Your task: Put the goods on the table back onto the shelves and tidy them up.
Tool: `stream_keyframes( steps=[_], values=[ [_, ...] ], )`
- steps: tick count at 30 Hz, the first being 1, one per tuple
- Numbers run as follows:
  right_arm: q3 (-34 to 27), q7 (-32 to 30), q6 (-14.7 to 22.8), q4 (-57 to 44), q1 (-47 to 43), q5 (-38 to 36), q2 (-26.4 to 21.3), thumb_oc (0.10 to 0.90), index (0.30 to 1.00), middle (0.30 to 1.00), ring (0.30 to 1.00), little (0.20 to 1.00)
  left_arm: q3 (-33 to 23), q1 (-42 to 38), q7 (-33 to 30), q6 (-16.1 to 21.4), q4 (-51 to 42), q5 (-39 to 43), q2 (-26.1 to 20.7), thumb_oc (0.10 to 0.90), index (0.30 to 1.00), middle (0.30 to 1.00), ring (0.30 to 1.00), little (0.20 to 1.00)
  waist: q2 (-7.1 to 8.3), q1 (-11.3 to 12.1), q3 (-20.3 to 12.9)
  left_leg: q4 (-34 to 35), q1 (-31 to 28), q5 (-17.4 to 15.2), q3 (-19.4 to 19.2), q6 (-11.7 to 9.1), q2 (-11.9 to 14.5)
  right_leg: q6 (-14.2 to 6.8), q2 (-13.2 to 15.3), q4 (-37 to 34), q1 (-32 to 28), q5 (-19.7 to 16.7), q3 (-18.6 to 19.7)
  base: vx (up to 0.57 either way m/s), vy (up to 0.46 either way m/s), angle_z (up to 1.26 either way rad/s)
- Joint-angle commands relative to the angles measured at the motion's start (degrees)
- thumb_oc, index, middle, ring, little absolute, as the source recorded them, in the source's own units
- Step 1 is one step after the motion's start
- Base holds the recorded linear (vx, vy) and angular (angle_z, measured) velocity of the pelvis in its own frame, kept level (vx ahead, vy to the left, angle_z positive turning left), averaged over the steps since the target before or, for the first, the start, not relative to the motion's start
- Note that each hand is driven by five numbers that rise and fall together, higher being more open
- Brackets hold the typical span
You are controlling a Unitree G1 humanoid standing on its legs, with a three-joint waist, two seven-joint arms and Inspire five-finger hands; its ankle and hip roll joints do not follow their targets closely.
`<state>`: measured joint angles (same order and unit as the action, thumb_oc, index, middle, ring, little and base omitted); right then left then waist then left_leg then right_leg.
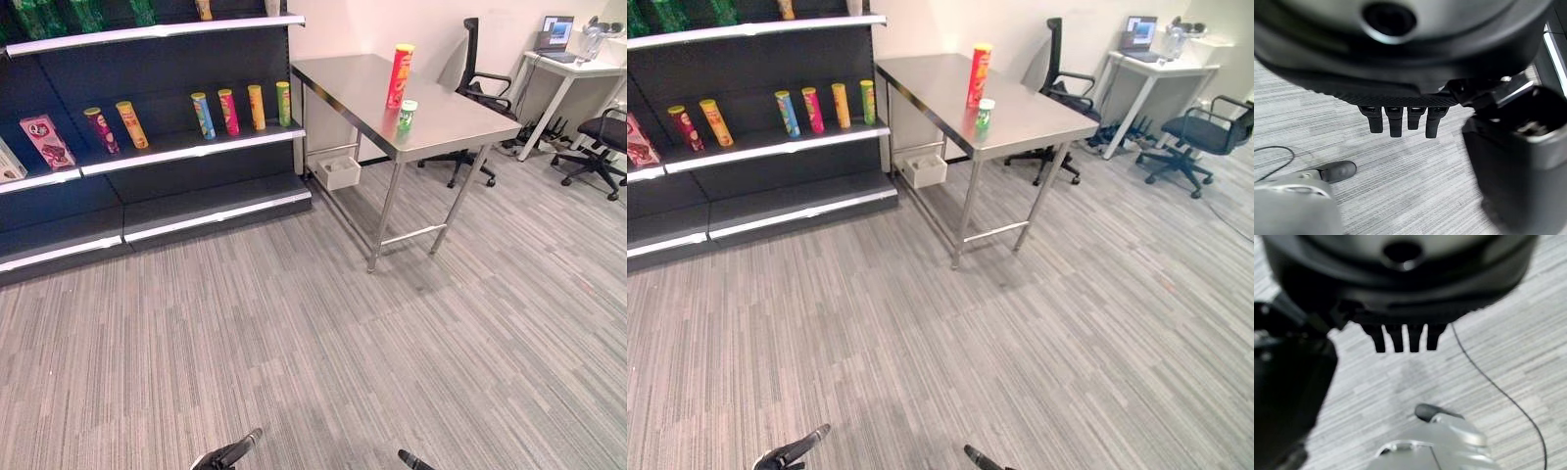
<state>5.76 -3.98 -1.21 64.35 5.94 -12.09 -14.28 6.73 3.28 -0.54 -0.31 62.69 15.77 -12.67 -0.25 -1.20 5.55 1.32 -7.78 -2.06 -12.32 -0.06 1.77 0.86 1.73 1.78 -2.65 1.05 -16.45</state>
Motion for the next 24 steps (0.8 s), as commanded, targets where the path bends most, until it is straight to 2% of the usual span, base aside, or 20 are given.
stream_keyframes(
  steps=[1, 13, 16, 17, 18, 19, 20, 21, 22, 23, 24],
  values=[
    [-0.3, -1.0, 1.8, -1.3, -3.6, -1.3, -2.8, 0.800, 0.900, 0.900, 0.900, 0.900, -0.1, -2.5, 0.2, 2.5, -0.9, 1.4, -1.3, 0.800, 0.900, 0.900, 0.900, 0.900, 0.99, -0.7, 0.7, 3.7, -0.6, 3.7, -3.6, -5.2, 4.4, -8.8, 4.9, -6.8, -5.4, -1.9, -0.7, 0.00, -0.007, 0.04],
    [1.7, 0.1, 1.4, -2.4, -4.7, 0.9, -4.5, 0.800, 0.900, 0.900, 0.900, 0.900, 0.4, -2.7, 0.5, 2.5, -1.7, -0.2, -2.4, 0.800, 0.900, 0.900, 0.900, 0.900, 1.55, 0.2, 1.6, 1.9, -0.2, 3.5, -3.8, -5.5, 5.2, -8.4, 4.2, -6.8, -4.8, -1.6, -0.2, 0.01, -0.039, -0.03],
    [2.1, 0.5, 1.6, -2.9, -3.6, -0.2, -4.1, 0.800, 0.900, 0.900, 0.900, 0.900, -1.5, -2.8, -0.8, 2.7, -4.3, 3.8, -3.0, 0.800, 0.900, 0.900, 0.900, 0.900, 2.82, 0.6, 4.0, -8.9, 5.2, 2.4, -1.6, -6.7, 7.2, -6.3, 2.5, -6.7, -5.0, -0.2, -0.1, 0.05, -0.287, -0.06],
    [2.1, 0.4, 1.7, -3.5, -3.2, -0.4, -4.4, 0.800, 0.900, 0.900, 0.900, 0.900, -1.7, -3.1, -1.2, 2.9, -5.5, 4.3, -3.4, 0.800, 0.900, 0.900, 0.900, 0.900, 3.01, 0.8, 5.5, -15.3, 8.4, 3.7, -0.1, -7.3, 8.4, -5.3, 1.6, -6.6, -5.5, 0.4, 0.0, 0.07, -0.423, -0.04],
    [1.5, 0.0, 1.9, -5.6, -2.2, -0.9, -5.2, 0.800, 0.900, 0.900, 0.900, 0.900, -1.5, -3.8, -1.7, 2.9, -7.9, 5.7, -3.7, 0.800, 0.900, 0.900, 0.900, 0.900, 3.26, 0.7, 7.6, -26.8, 15.1, 9.6, 3.0, -8.3, 10.2, -3.3, 0.1, -6.7, -6.5, 1.1, -0.4, 0.07, -0.351, 0.13],
    [1.2, -0.1, 1.9, -5.8, -2.1, -1.1, -5.5, 0.800, 0.900, 0.900, 0.900, 0.900, -1.3, -4.0, -1.9, 3.1, -7.9, 5.6, -3.6, 0.800, 0.900, 0.900, 0.900, 0.900, 3.40, 0.5, 8.1, -29.5, 16.8, 10.7, 3.2, -8.2, 10.5, -2.9, -0.4, -6.8, -7.1, 1.6, -0.8, 0.21, -0.255, 0.26],
    [0.7, -0.5, 1.9, -5.7, -2.1, -2.0, -5.9, 0.800, 0.900, 0.900, 0.900, 0.900, -0.5, -4.9, -2.1, 3.4, -8.0, 5.5, -3.3, 0.800, 0.900, 0.900, 0.900, 0.900, 3.35, 1.1, 8.6, -26.5, 22.5, 8.4, 2.2, -6.6, 8.0, -3.4, -0.4, -6.8, -7.9, 2.9, -0.8, 0.18, -0.067, 0.39],
    [0.7, -0.5, 1.9, -5.7, -2.1, -2.0, -5.9, 0.800, 0.900, 0.900, 0.900, 0.900, -0.5, -4.9, -2.1, 3.4, -8.0, 5.5, -3.3, 0.800, 0.900, 0.900, 0.900, 0.900, 3.38, 1.1, 8.6, -26.5, 22.4, 8.4, 2.2, -6.6, 7.9, -3.4, -0.4, -6.8, -7.9, 2.9, -0.8, 0.48, 0.092, 0.08],
    [0.2, -0.7, 2.3, -6.5, -2.5, -2.4, -6.2, 0.800, 0.900, 0.900, 0.900, 0.900, -0.2, -4.4, -1.8, 3.6, -9.5, 5.2, -3.2, 0.800, 0.900, 0.900, 0.900, 0.900, 1.93, 2.2, 7.3, -9.2, 23.0, 11.7, -0.7, -7.7, 7.4, -5.1, -0.8, -6.8, -8.9, 4.9, -0.3, 0.51, 0.188, -0.60],
    [0.3, -1.0, 3.0, -7.3, -3.5, -2.4, -7.1, 0.800, 0.900, 0.900, 0.900, 0.900, -0.7, -4.1, -1.8, 4.0, -10.9, 5.6, -3.2, 0.800, 0.900, 0.900, 0.900, 0.900, 1.00, 3.5, 7.2, 1.0, 24.8, 17.0, -1.7, -8.4, 7.6, -5.4, -1.2, -6.8, -10.1, 5.8, 0.2, 0.73, 0.254, -0.71],
    [0.6, -0.5, 3.3, -7.7, -4.6, -2.4, -7.1, 0.800, 0.900, 0.900, 0.900, 0.900, -1.2, -4.0, -1.6, 4.3, -11.5, 6.6, -3.1, 0.800, 0.900, 0.900, 0.900, 0.900, 0.73, 4.0, 6.6, 3.7, 24.6, 17.2, -2.6, -8.7, 7.9, -5.9, -1.7, -6.8, -11.7, 6.7, 1.3, 0.53, 0.184, -1.39]
  ],
)
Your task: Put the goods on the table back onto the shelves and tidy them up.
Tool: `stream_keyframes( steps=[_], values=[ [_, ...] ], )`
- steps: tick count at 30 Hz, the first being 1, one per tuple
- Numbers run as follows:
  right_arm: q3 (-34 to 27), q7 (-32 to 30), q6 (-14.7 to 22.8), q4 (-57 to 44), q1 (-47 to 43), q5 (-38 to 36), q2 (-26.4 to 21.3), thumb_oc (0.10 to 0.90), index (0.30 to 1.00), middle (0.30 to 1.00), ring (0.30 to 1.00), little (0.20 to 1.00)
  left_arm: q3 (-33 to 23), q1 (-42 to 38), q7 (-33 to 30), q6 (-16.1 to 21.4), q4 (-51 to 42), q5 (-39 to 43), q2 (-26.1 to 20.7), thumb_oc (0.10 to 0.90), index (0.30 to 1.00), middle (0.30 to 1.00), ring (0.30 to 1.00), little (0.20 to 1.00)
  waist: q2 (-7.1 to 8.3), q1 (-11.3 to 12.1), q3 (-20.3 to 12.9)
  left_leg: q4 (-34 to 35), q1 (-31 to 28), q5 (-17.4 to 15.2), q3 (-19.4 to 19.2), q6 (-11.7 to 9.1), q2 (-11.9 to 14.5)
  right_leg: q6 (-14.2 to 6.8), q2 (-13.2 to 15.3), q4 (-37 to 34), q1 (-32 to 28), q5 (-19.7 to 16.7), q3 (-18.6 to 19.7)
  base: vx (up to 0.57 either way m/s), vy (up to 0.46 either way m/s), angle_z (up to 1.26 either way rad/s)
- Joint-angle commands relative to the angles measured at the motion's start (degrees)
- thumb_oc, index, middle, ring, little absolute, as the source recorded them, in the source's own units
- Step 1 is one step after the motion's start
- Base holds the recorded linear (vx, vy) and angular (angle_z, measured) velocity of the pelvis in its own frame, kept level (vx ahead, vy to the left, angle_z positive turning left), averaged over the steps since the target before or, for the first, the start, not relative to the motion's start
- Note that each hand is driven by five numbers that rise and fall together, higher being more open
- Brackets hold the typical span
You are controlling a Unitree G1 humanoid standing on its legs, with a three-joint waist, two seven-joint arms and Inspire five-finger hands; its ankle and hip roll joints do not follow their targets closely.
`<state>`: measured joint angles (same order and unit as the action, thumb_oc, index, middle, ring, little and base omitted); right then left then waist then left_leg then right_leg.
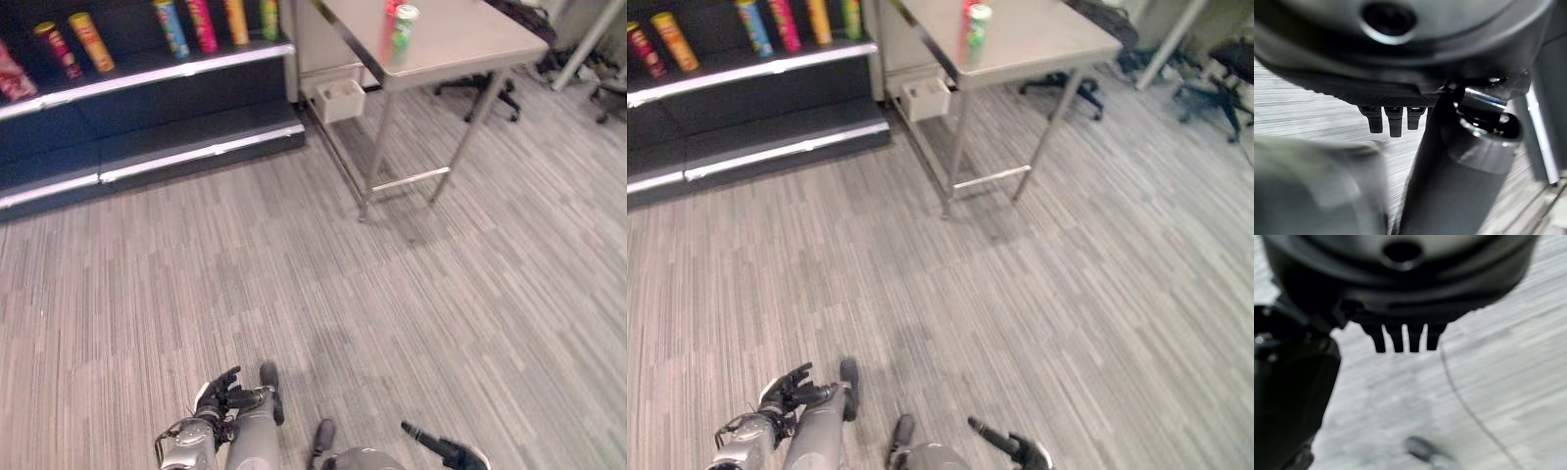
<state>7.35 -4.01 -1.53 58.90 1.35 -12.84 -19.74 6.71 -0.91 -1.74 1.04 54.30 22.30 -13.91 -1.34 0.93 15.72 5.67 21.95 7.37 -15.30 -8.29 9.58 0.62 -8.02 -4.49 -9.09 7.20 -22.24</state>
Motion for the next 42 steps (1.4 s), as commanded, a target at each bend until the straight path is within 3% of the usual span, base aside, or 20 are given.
stream_keyframes(
  steps=[1, 3, 6, 8, 9, 12, 14, 15, 17, 20, 22, 26, 29, 32, 36, 37, 38, 40, 41, 42],
  values=[
    [-0.6, -0.2, 3.6, -2.5, -0.2, -1.2, -1.6, 0.800, 0.900, 0.900, 0.900, 0.900, -1.6, 0.9, -0.4, 3.1, -3.1, 0.1, -1.7, 0.800, 0.900, 0.900, 0.900, 0.900, 1.60, 2.4, -4.4, -0.7, -5.8, 8.8, 0.2, -0.5, 0.1, -6.0, 7.7, -0.5, -6.0, 1.2, 8.2, 0.77, 0.282, -1.22],
    [1.5, 1.2, 3.2, -2.8, -1.1, 2.3, -1.1, 0.800, 0.900, 0.900, 0.900, 0.900, -3.1, 2.8, -0.1, 3.3, -3.7, 0.4, -2.1, 0.800, 0.900, 0.900, 0.900, 0.900, 3.48, 4.1, -7.2, -1.7, -8.8, 8.2, -1.2, 1.8, -1.9, -7.0, 10.5, -0.3, -9.5, 2.3, 10.7, 0.69, 0.269, -1.22],
    [1.7, 1.8, 2.9, -2.6, -1.2, 2.8, 0.2, 0.800, 0.900, 0.900, 0.900, 0.900, -3.7, 3.3, -0.1, 3.0, -3.8, 0.5, -2.7, 0.800, 0.900, 0.900, 0.900, 0.900, 5.09, 4.8, -8.5, -2.5, -11.1, 4.9, -2.6, 4.6, -4.4, -9.3, 14.2, 9.2, -7.1, 0.6, 10.7, 0.35, 0.187, -0.77],
    [2.2, 2.0, 2.7, -2.1, -2.0, 3.6, 0.5, 0.800, 0.900, 0.900, 0.900, 0.900, -3.8, 3.0, -0.1, 2.9, -4.5, 0.8, -3.0, 0.800, 0.900, 0.900, 0.900, 0.900, 5.54, 4.5, -7.9, -3.1, -13.3, 1.9, -2.9, 7.0, -6.9, -11.6, 16.3, 20.3, -2.3, -4.5, 11.1, 0.27, 0.275, -0.49],
    [2.5, 1.7, 2.3, -1.8, -3.4, 4.0, 0.4, 0.800, 0.900, 0.900, 0.900, 0.900, -3.5, 2.4, -0.5, 2.7, -4.3, 0.7, -3.4, 0.800, 0.900, 0.900, 0.900, 0.900, 5.03, 3.8, -6.6, -2.3, -16.5, 0.0, -3.2, 9.0, -8.5, -12.7, 19.6, 32.3, 3.6, -12.8, 10.2, 0.18, 0.263, -0.04],
    [2.5, 1.4, 2.1, -1.7, -3.3, 4.7, 0.8, 0.800, 0.900, 0.900, 0.900, 0.900, -3.5, 2.1, -0.9, 2.6, -4.5, 0.7, -3.9, 0.800, 0.900, 0.900, 0.900, 0.900, 3.85, 3.0, -5.7, -1.1, -20.0, -2.0, -3.0, 10.2, -9.0, -13.0, 22.5, 41.0, 8.8, -15.0, 7.7, 0.17, 0.216, 0.57],
    [2.6, 1.3, 1.9, -1.6, -2.8, 4.7, 0.9, 0.800, 0.900, 0.900, 0.900, 0.900, -3.6, 1.4, -1.2, 2.7, -4.2, 1.1, -4.2, 0.800, 0.900, 0.900, 0.900, 0.900, 4.04, 2.1, -5.6, -0.7, -22.9, -5.0, -1.8, 9.7, -10.1, -12.6, 25.9, 37.3, 10.3, -11.7, 3.9, 0.32, 0.126, 0.51],
    [2.6, 1.2, 1.9, -1.5, -2.7, 4.6, 0.9, 0.800, 0.900, 0.900, 0.900, 0.900, -3.5, 1.2, -1.2, 2.7, -4.3, 1.1, -4.3, 0.800, 0.900, 0.900, 0.900, 0.900, 3.42, 1.8, -5.4, -0.7, -23.0, -4.2, -1.7, 9.7, -9.4, -11.2, 25.3, 33.3, 10.7, -11.6, 1.6, 0.32, 0.001, 0.47],
    [2.5, 1.0, 1.7, -0.5, -2.9, 4.4, 0.8, 0.800, 0.900, 0.900, 0.900, 0.900, -3.1, 0.6, -1.4, 2.9, -3.8, 1.3, -4.5, 0.800, 0.900, 0.900, 0.900, 0.900, 3.30, 1.1, -4.8, -0.7, -24.8, -6.1, -0.1, 8.7, -9.4, -10.9, 23.9, 25.9, 12.5, -8.0, 1.3, 0.23, -0.072, 0.35],
    [2.3, 0.9, 1.4, 0.8, -2.8, 4.0, 0.8, 0.800, 0.900, 0.900, 0.900, 0.900, -3.0, 0.0, -1.5, 3.0, -3.6, 1.2, -4.3, 0.800, 0.900, 0.900, 0.900, 0.900, 4.13, 0.0, -4.2, -0.7, -26.1, -6.7, 0.3, 7.7, -9.2, -11.0, 20.2, 10.6, 13.9, -10.9, 1.8, 0.19, -0.119, 0.32],
    [1.6, 0.9, 1.2, 2.6, -1.7, 4.0, 1.2, 0.800, 0.900, 0.900, 0.900, 0.900, -3.1, -0.1, -1.2, 3.1, -3.2, 0.5, -3.9, 0.800, 0.900, 0.900, 0.900, 0.900, 5.04, -1.1, -4.1, -0.7, -28.1, -8.1, 0.9, 7.2, -9.5, -12.0, 18.7, 5.9, 15.5, -14.0, 4.2, 0.31, -0.115, 0.35],
    [1.5, 1.2, 1.2, 4.7, 0.3, 4.4, 1.7, 0.800, 0.900, 0.900, 0.900, 0.900, -2.2, 0.5, -0.3, 3.0, -3.2, -0.8, -3.1, 0.800, 0.900, 0.900, 0.900, 0.900, 6.21, -1.7, -5.2, -0.7, -29.7, -9.4, 1.8, 6.9, -9.9, -11.5, 18.0, 1.8, 12.7, -15.1, 3.9, 0.21, -0.106, 0.46],
    [1.5, 1.3, 1.2, 6.3, 0.6, 4.6, 1.4, 0.800, 0.900, 0.900, 0.900, 0.900, -1.7, 0.7, 0.0, 2.9, -4.0, -0.3, -2.6, 0.800, 0.900, 0.900, 0.900, 0.900, 6.35, -1.6, -5.7, -4.4, -28.8, -10.9, 2.1, 5.9, -8.5, -11.0, 17.1, 0.2, 10.8, -14.8, 2.5, 0.17, -0.166, 0.20],
    [1.6, 1.1, 1.4, 6.8, 0.4, 4.3, 0.8, 0.800, 0.900, 0.900, 0.900, 0.900, -0.7, 0.2, 0.0, 2.8, -5.4, 0.7, -2.2, 0.800, 0.900, 0.900, 0.900, 0.900, 6.78, -1.7, -5.0, -16.4, -23.6, -13.4, 2.4, 3.5, -6.2, -9.6, 16.8, -0.4, 8.7, -12.9, 0.7, 0.08, -0.134, 0.16],
    [2.1, 0.4, 1.4, 5.4, -0.5, 3.7, -0.6, 0.800, 0.900, 0.900, 0.900, 0.900, 1.2, -0.9, -0.4, 2.8, -7.9, 2.0, -1.9, 0.800, 0.900, 0.900, 0.900, 0.900, 6.96, -1.0, -1.5, -37.6, -11.8, -5.8, 4.9, -0.5, -2.4, -5.8, 15.6, -0.4, 6.2, -9.7, -1.0, 0.02, -0.086, 0.32],
    [2.1, 0.3, 1.3, 5.5, -0.6, 3.5, -0.6, 0.800, 0.900, 0.900, 0.900, 0.900, 1.5, -1.1, -0.4, 2.7, -8.0, 2.1, -1.9, 0.800, 0.900, 0.900, 0.900, 0.900, 7.00, -1.1, -1.3, -36.7, -11.2, -5.4, 4.1, -0.3, -0.8, -5.9, 15.4, -0.5, 5.7, -9.3, -1.6, 0.19, 0.105, 0.14],
    [2.1, 0.3, 1.2, 5.3, -0.6, 3.6, -1.0, 0.800, 0.900, 0.900, 0.900, 0.900, 1.9, -0.7, 0.0, 2.5, -8.5, 1.7, -1.9, 0.800, 0.900, 0.900, 0.900, 0.900, 7.15, -1.0, -1.8, -28.4, -12.5, -6.9, 3.2, 0.7, 2.4, -7.4, 16.2, -0.5, 5.0, -8.5, -1.8, 0.18, 0.121, 0.05],
    [2.1, 0.3, 1.2, 5.1, -0.5, 3.9, -1.4, 0.800, 0.900, 0.900, 0.900, 0.900, 2.0, -0.4, 0.0, 2.6, -8.9, 1.3, -1.9, 0.800, 0.900, 0.900, 0.900, 0.900, 7.12, -0.8, -2.1, -23.4, -13.8, -6.9, 3.5, 0.7, 4.0, -8.1, 16.9, -0.5, 4.7, -8.2, -1.6, 0.23, 0.276, 0.07],
    [2.0, 0.2, 1.2, 4.2, -0.6, 4.3, -1.8, 0.800, 0.900, 0.900, 0.900, 0.900, 2.5, -0.1, 0.0, 2.6, -9.1, 0.9, -1.9, 0.800, 0.900, 0.900, 0.900, 0.900, 5.99, -0.6, -2.6, -11.9, -14.5, -0.7, 5.1, -0.9, 8.8, -9.3, 17.6, -0.5, 4.3, -7.3, -0.9, 0.39, 0.486, 0.09],
    [1.8, 0.0, 1.2, 4.1, -0.6, 4.4, -2.1, 0.800, 0.900, 0.900, 0.900, 0.900, 2.9, -0.4, -0.1, 2.6, -9.1, 0.6, -1.9, 0.800, 0.900, 0.900, 0.900, 0.900, 5.51, -0.6, -2.9, -8.4, -14.0, 1.8, 6.1, -2.1, 11.0, -10.2, 18.1, -0.5, 3.5, -6.2, -0.3, 0.27, 0.391, -0.02]
  ],
)
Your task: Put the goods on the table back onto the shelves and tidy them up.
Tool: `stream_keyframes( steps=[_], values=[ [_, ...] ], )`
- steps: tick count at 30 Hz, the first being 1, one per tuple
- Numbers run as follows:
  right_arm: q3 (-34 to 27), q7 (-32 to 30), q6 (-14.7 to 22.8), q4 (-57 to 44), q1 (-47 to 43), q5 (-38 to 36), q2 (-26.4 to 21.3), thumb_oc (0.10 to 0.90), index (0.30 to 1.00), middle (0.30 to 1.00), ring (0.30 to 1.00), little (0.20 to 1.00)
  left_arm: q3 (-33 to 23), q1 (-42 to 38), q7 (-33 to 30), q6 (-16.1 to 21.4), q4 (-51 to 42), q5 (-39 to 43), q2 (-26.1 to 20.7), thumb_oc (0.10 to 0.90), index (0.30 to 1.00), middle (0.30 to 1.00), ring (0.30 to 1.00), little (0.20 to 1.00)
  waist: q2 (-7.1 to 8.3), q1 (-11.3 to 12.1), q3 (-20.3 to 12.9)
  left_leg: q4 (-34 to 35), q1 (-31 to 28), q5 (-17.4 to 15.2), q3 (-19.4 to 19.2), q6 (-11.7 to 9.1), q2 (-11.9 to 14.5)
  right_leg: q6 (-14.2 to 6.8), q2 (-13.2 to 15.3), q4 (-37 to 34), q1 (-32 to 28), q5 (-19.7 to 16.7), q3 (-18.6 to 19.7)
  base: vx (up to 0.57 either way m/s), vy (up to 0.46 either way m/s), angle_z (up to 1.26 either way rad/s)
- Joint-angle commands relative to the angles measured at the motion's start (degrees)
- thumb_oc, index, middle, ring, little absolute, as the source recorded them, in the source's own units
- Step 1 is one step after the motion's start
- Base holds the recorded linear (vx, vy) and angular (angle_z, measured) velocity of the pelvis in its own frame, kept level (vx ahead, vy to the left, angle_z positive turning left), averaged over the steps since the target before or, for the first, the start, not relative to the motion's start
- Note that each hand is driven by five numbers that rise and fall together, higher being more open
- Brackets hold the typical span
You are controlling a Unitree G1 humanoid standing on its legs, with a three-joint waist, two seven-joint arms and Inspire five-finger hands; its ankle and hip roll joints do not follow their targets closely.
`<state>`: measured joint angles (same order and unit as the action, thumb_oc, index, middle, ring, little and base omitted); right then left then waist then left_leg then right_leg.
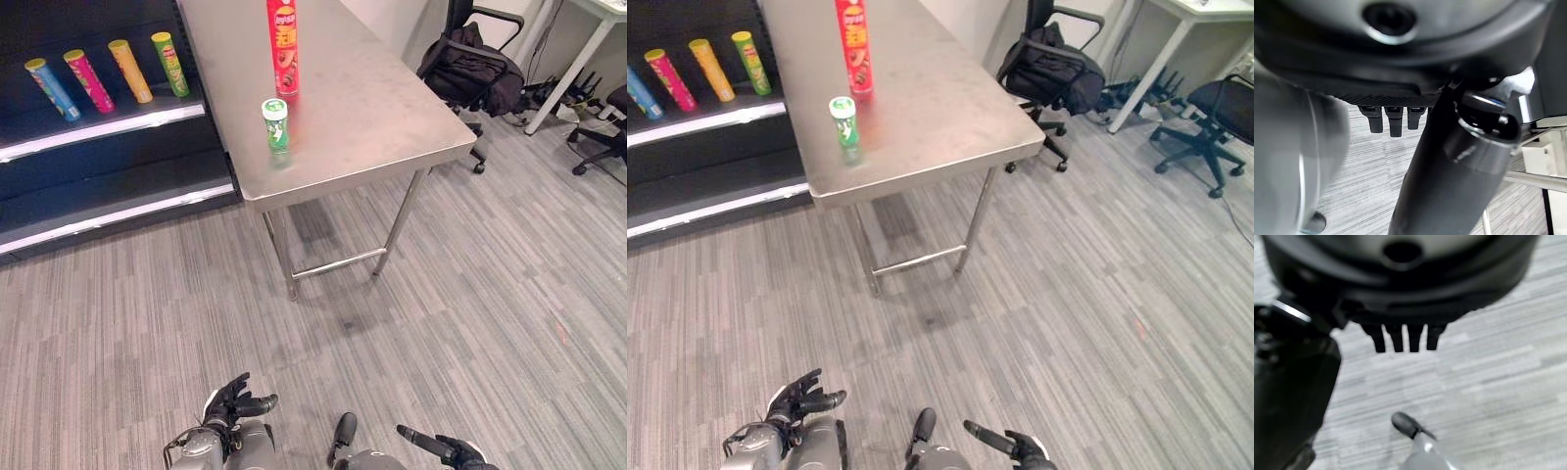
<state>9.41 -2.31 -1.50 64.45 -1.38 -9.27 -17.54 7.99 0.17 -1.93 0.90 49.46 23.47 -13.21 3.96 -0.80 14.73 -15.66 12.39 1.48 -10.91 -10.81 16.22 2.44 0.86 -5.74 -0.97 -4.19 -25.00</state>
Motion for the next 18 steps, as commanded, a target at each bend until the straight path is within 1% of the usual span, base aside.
stream_keyframes(
  steps=[1, 2, 3, 4, 5, 6, 7, 8, 9, 10, 11, 12, 13, 14, 15, 16, 17, 18],
  values=[
    [-0.4, -1.7, 1.2, -1.4, 2.1, 0.8, -4.4, 0.800, 0.900, 0.900, 0.900, 0.900, 1.7, -1.5, 0.1, 2.8, -4.3, -0.6, -2.5, 0.800, 0.900, 0.900, 0.900, 0.900, 0.02, 1.1, -1.9, 13.8, -4.3, 9.0, 1.5, 0.7, 4.4, -11.7, 9.0, 0.7, -4.3, 4.6, 2.0, 0.31, 0.438, 0.00],
    [-1.1, -1.7, 1.2, -1.3, 2.0, 0.8, -4.5, 0.800, 0.900, 0.900, 0.900, 0.900, 2.2, -1.8, 0.3, 3.0, -4.2, -0.5, -2.1, 0.800, 0.900, 0.900, 0.900, 0.900, -1.22, 1.2, -2.8, 19.8, -5.3, 10.8, 1.9, -0.5, 5.7, -13.2, 10.3, 0.7, -5.7, 5.2, 2.6, 0.26, 0.429, 0.02],
    [-1.1, -1.5, 1.2, -1.2, 2.2, 1.0, -4.3, 0.800, 0.900, 0.900, 0.900, 0.900, 2.2, -1.7, 0.1, 3.2, -4.1, -0.3, -1.9, 0.800, 0.900, 0.900, 0.900, 0.900, -1.61, 1.2, -3.3, 20.1, -5.9, 10.1, 2.4, -1.0, 5.1, -13.7, 11.1, 0.9, -6.2, 4.9, 2.8, 0.40, 0.585, 0.06],
    [-1.4, -1.3, 1.2, -1.2, 2.1, 1.4, -4.1, 0.800, 0.900, 0.900, 0.900, 0.900, 2.6, -1.9, 0.5, 3.0, -3.7, -0.6, -1.8, 0.800, 0.900, 0.900, 0.900, 0.900, -1.64, 1.0, -3.9, 20.1, -6.2, 9.3, 2.5, -1.5, 3.8, -14.4, 12.9, 1.8, -6.3, 4.4, 2.7, 0.26, 0.445, -0.11],
    [-1.9, -1.3, 1.1, -1.4, 2.2, 1.6, -3.7, 0.800, 0.900, 0.900, 0.900, 0.900, 3.0, -1.8, 0.7, 3.2, -4.1, -1.2, -2.2, 0.800, 0.900, 0.900, 0.900, 0.900, -1.13, 1.2, -4.4, 19.4, -6.4, 8.3, 2.1, -1.0, 2.2, -15.2, 15.2, 2.8, -6.5, 3.6, 3.3, 0.23, 0.432, -0.21],
    [-1.8, -1.2, 0.9, -1.5, 1.8, 1.9, -3.5, 0.800, 0.900, 0.900, 0.900, 0.900, 3.2, -1.8, 0.9, 3.1, -4.9, -1.5, -2.8, 0.800, 0.900, 0.900, 0.900, 0.900, -0.57, 1.5, -4.4, 18.3, -6.5, 7.4, 1.8, -0.1, 0.7, -15.5, 17.1, 5.0, -5.6, 2.7, 4.7, 0.22, 0.533, -0.35],
    [-1.4, -1.1, 0.9, -2.4, 0.5, 1.9, -2.6, 0.800, 0.900, 0.900, 0.900, 0.900, 2.9, -2.2, 1.0, 2.8, -5.1, -2.5, -4.1, 0.800, 0.900, 0.900, 0.900, 0.900, 0.10, 1.8, -4.3, 18.1, -7.0, 5.9, -0.3, 2.2, -1.9, -15.6, 20.2, 9.5, -2.7, -0.4, 5.8, 0.17, 0.503, -0.35],
    [-0.6, -1.0, 0.9, -2.9, -0.3, 2.3, -2.4, 0.800, 0.900, 0.900, 0.900, 0.900, 2.6, -2.1, 0.9, 2.7, -5.1, -3.2, -4.9, 0.800, 0.900, 0.900, 0.900, 0.900, 0.32, 2.4, -4.0, 18.9, -8.2, 5.4, -1.8, 3.3, -3.5, -15.5, 21.8, 11.9, -1.4, -2.2, 6.0, 0.15, 0.512, -0.41],
    [0.0, -1.0, 0.8, -3.4, -0.8, 2.8, -2.3, 0.800, 0.900, 0.900, 0.900, 0.900, 2.2, -2.3, 0.9, 2.7, -5.2, -3.2, -5.7, 0.800, 0.900, 0.900, 0.900, 0.900, 0.26, 2.7, -3.8, 19.6, -9.0, 4.9, -2.6, 4.3, -4.6, -15.2, 23.0, 14.3, -0.1, -3.5, 5.7, 0.07, 0.259, -0.34],
    [0.0, -1.0, 0.8, -3.4, -0.8, 2.8, -2.3, 0.800, 0.900, 0.900, 0.900, 0.900, 2.2, -2.3, 0.9, 2.7, -5.3, -3.2, -5.7, 0.800, 0.900, 0.900, 0.900, 0.900, 0.31, 2.7, -3.8, 19.6, -9.1, 4.9, -2.7, 4.3, -4.7, -15.2, 23.1, 14.3, -0.1, -3.4, 5.8, 0.12, 0.366, -0.35],
    [0.9, -1.1, 0.9, -4.8, -1.7, 3.2, -2.2, 0.800, 0.900, 0.900, 0.900, 0.900, 1.5, -2.8, 0.3, 2.8, -4.7, -2.9, -6.7, 0.800, 0.900, 0.900, 0.900, 0.900, 0.04, 2.9, -3.6, 20.3, -10.5, 3.8, -3.7, 5.9, -6.8, -15.0, 25.3, 17.7, 1.1, -6.3, 3.4, 0.08, 0.244, -0.18],
    [0.9, -1.1, 0.9, -4.9, -1.7, 3.2, -2.2, 0.800, 0.900, 0.900, 0.900, 0.900, 1.5, -2.9, 0.3, 2.8, -4.7, -2.9, -6.7, 0.800, 0.900, 0.900, 0.900, 0.900, 0.10, 2.9, -3.6, 20.3, -10.6, 3.8, -3.7, 5.9, -6.9, -15.1, 25.4, 17.7, 1.1, -6.3, 3.5, 0.12, 0.338, 0.04],
    [1.4, -1.2, 1.0, -5.5, -1.7, 3.4, -2.0, 0.800, 0.900, 0.900, 0.900, 0.900, 1.3, -3.1, 0.1, 2.9, -3.9, -3.2, -7.2, 0.800, 0.900, 0.900, 0.900, 0.900, 0.00, 3.0, -3.5, 20.5, -11.0, 3.3, -4.0, 6.4, -7.6, -15.1, 25.5, 18.8, 1.3, -6.3, 2.4, 0.12, 0.257, 0.27],
    [2.1, -1.1, 1.1, -6.6, -1.6, 3.5, -1.8, 0.800, 0.900, 0.900, 0.900, 0.900, 0.9, -3.3, -0.2, 2.7, -3.4, -2.7, -7.3, 0.800, 0.900, 0.900, 0.900, 0.900, -0.35, 2.1, -3.1, 20.7, -12.0, 2.6, -4.0, 7.0, -8.4, -14.0, 22.7, 21.1, 3.7, -5.1, 4.9, 0.12, 0.255, 0.21],
    [2.1, -1.2, 1.1, -6.6, -1.6, 3.5, -1.8, 0.800, 0.900, 0.900, 0.900, 0.900, 0.9, -3.3, -0.2, 2.7, -3.4, -2.7, -7.3, 0.800, 0.900, 0.900, 0.900, 0.900, -0.34, 2.2, -3.1, 20.7, -12.0, 2.6, -4.1, 7.0, -8.4, -14.0, 22.7, 21.2, 3.8, -5.1, 5.0, 0.12, 0.223, 0.07],
    [2.5, -1.0, 1.0, -6.9, -1.7, 3.8, -1.9, 0.800, 0.900, 0.900, 0.900, 0.900, 0.3, -3.5, -0.4, 2.8, -3.1, -2.6, -7.3, 0.800, 0.900, 0.900, 0.900, 0.900, -0.42, 1.9, -2.9, 20.7, -12.5, 2.3, -4.5, 7.1, -8.7, -13.8, 21.1, 20.2, 4.4, -4.2, 5.1, 0.15, 0.130, 0.01],
    [3.2, -1.0, 1.0, -7.3, -2.0, 4.1, -2.0, 0.800, 0.900, 0.900, 0.900, 0.900, -0.1, -3.5, -0.6, 2.8, -2.5, -2.4, -7.3, 0.800, 0.900, 0.900, 0.900, 0.900, -0.67, 1.9, -2.7, 20.7, -13.5, 0.9, -4.9, 6.8, -9.1, -14.1, 18.6, 19.0, 4.8, -1.4, 3.0, 0.15, 0.127, 0.00],
    [3.2, -1.0, 1.0, -7.3, -2.0, 4.1, -2.1, 0.800, 0.900, 0.900, 0.900, 0.900, -0.1, -3.5, -0.6, 2.8, -2.5, -2.4, -7.3, 0.800, 0.900, 0.900, 0.900, 0.900, -0.73, 1.9, -2.6, 20.7, -13.6, 0.8, -4.9, 6.8, -9.0, -14.1, 18.5, 19.0, 4.7, -1.3, 2.9, 0.17, 0.115, -0.07]
  ],
)
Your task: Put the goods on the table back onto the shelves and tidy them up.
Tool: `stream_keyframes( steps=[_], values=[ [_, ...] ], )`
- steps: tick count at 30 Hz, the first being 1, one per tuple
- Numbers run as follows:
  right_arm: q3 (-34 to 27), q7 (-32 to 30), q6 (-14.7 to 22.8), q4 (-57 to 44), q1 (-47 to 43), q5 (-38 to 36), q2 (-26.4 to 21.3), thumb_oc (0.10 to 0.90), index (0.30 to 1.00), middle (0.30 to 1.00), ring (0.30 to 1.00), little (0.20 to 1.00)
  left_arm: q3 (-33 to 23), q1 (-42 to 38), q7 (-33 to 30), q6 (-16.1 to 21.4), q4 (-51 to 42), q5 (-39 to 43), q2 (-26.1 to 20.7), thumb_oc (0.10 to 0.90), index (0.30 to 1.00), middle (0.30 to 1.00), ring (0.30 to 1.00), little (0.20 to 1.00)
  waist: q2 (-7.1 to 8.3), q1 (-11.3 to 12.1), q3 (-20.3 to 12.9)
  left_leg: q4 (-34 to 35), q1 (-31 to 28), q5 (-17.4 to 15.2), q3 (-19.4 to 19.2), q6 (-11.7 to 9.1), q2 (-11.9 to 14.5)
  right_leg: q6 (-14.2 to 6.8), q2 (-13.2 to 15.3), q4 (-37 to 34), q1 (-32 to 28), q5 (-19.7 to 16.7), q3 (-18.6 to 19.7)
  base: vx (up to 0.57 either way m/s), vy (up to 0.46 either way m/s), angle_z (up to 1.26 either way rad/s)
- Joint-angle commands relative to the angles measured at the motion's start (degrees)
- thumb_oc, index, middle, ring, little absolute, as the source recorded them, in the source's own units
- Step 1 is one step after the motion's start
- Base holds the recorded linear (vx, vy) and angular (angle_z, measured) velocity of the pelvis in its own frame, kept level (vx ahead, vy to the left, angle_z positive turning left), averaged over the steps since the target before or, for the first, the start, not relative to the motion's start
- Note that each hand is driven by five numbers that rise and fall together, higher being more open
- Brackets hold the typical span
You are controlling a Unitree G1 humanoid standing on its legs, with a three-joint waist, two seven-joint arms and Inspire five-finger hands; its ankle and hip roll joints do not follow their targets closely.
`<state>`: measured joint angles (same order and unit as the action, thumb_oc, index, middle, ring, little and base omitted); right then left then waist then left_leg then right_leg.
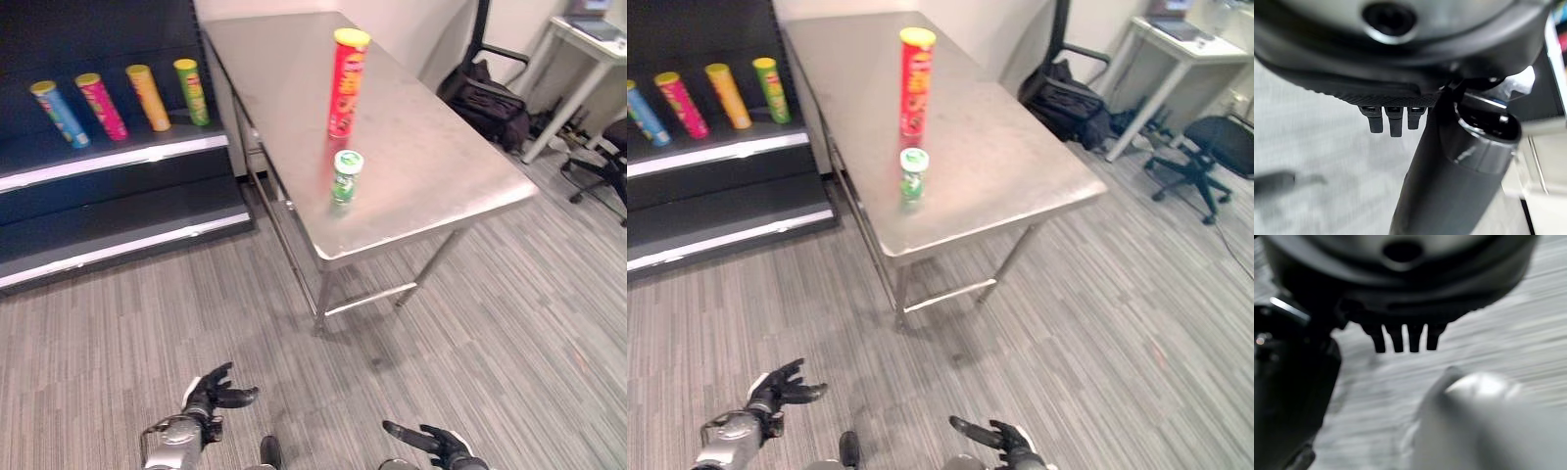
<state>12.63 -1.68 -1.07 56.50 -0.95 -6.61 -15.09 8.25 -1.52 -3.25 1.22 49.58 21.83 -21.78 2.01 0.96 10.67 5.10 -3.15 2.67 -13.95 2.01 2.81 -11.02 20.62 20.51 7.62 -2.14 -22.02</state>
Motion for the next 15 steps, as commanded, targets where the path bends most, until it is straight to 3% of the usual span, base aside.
stream_keyframes(
  steps=[1, 3, 5, 7, 8, 9, 10, 11, 15],
  values=[
    [0.3, -1.7, 0.6, 0.7, -2.8, 1.5, -4.6, 0.800, 0.900, 0.900, 0.900, 0.900, -0.1, -1.9, 1.0, 2.2, -2.2, -0.7, 1.5, 0.800, 0.900, 0.900, 0.900, 0.900, 0.95, -0.3, 1.9, -0.1, 1.4, -0.7, -2.2, -5.9, 4.1, 0.3, -5.4, -8.3, -1.7, -0.9, -1.1, 0.09, 0.071, -0.29],
    [0.1, -1.9, 0.8, 1.3, -2.6, 1.0, -4.6, 0.800, 0.900, 0.900, 0.900, 0.900, 0.1, -1.9, 1.1, 2.2, -2.1, -0.3, 2.0, 0.800, 0.900, 0.900, 0.900, 0.900, 0.94, -1.1, 2.3, -0.1, 0.8, -1.3, -2.2, -5.7, 3.2, 0.6, -9.2, -9.7, -0.5, 0.0, -0.8, 0.08, 0.053, -0.37],
    [-0.2, -1.8, 0.9, 3.0, -1.5, 0.6, -5.0, 0.800, 0.900, 0.900, 0.900, 0.900, 0.8, -1.5, 1.9, 2.5, -2.8, -1.3, 2.9, 0.800, 0.900, 0.900, 0.900, 0.900, 1.93, -2.1, 2.1, -0.1, 0.6, -1.2, -2.6, -5.2, 1.1, 2.3, -12.7, -18.0, -3.0, -0.5, 1.9, 0.08, -0.021, 0.12],
    [-1.0, -1.7, 0.9, 6.4, -0.6, 0.5, -5.3, 0.800, 0.900, 0.900, 0.900, 0.900, 1.4, -0.7, 2.4, 2.4, -4.6, -0.9, 4.1, 0.800, 0.900, 0.900, 0.900, 0.900, 2.18, -2.3, 1.6, -5.3, 1.6, -3.1, -2.8, -5.8, 0.9, 2.7, -13.3, -21.7, -5.4, -1.4, 2.6, 0.12, -0.069, 0.02],
    [-1.1, -1.6, 0.8, 7.6, -0.7, 0.1, -6.0, 0.800, 0.900, 0.900, 0.900, 0.900, 2.1, -0.7, 2.6, 2.4, -6.2, -0.2, 4.6, 0.800, 0.900, 0.900, 0.900, 0.900, 2.68, -2.4, 2.1, -13.7, 5.1, -5.7, -1.9, -6.6, 1.4, 3.3, -13.0, -22.6, -6.6, -1.2, 2.3, 0.05, -0.070, 0.05],
    [-1.6, -1.9, 0.5, 9.2, -0.7, -0.1, -6.3, 0.800, 0.900, 0.900, 0.900, 0.900, 2.9, -1.2, 2.6, 2.3, -6.0, 0.1, 5.3, 0.800, 0.900, 0.900, 0.900, 0.900, 2.82, -2.4, 2.7, -19.1, 8.4, -4.9, -0.5, -7.9, 3.1, 4.2, -12.8, -23.4, -8.0, -0.4, 1.4, 0.03, -0.049, 0.35],
    [-1.6, -1.9, 0.5, 9.2, -0.7, -0.1, -6.3, 0.800, 0.900, 0.900, 0.900, 0.900, 2.9, -1.2, 2.6, 2.3, -6.0, 0.1, 5.3, 0.800, 0.900, 0.900, 0.900, 0.900, 2.82, -2.4, 2.7, -19.1, 8.4, -4.9, -0.5, -7.9, 3.1, 4.2, -12.8, -23.4, -8.0, -0.4, 1.4, 0.07, 0.088, 0.37],
    [-2.3, -2.0, 0.2, 9.6, -0.5, -0.4, -6.8, 0.800, 0.900, 0.900, 0.900, 0.900, 3.7, -1.3, 2.7, 2.2, -6.4, -0.3, 5.7, 0.800, 0.900, 0.900, 0.900, 0.900, 2.76, -2.6, 2.5, -17.8, 9.0, -4.3, -1.1, -8.6, 5.9, 3.6, -12.3, -24.3, -9.2, 0.1, 0.7, 0.15, 0.267, 0.16],
    [-3.3, -2.1, -0.1, 9.1, -0.5, -0.1, -7.4, 0.800, 0.900, 0.900, 0.900, 0.900, 5.5, -1.6, 3.1, 2.2, -7.2, -2.0, 5.5, 0.800, 0.900, 0.900, 0.900, 0.900, 2.43, -3.5, 1.3, -9.3, 7.8, 3.4, 1.9, -10.9, 16.4, 1.4, -7.7, -22.4, -8.3, 1.4, 1.8, 0.17, 0.426, -0.14]
  ],
)
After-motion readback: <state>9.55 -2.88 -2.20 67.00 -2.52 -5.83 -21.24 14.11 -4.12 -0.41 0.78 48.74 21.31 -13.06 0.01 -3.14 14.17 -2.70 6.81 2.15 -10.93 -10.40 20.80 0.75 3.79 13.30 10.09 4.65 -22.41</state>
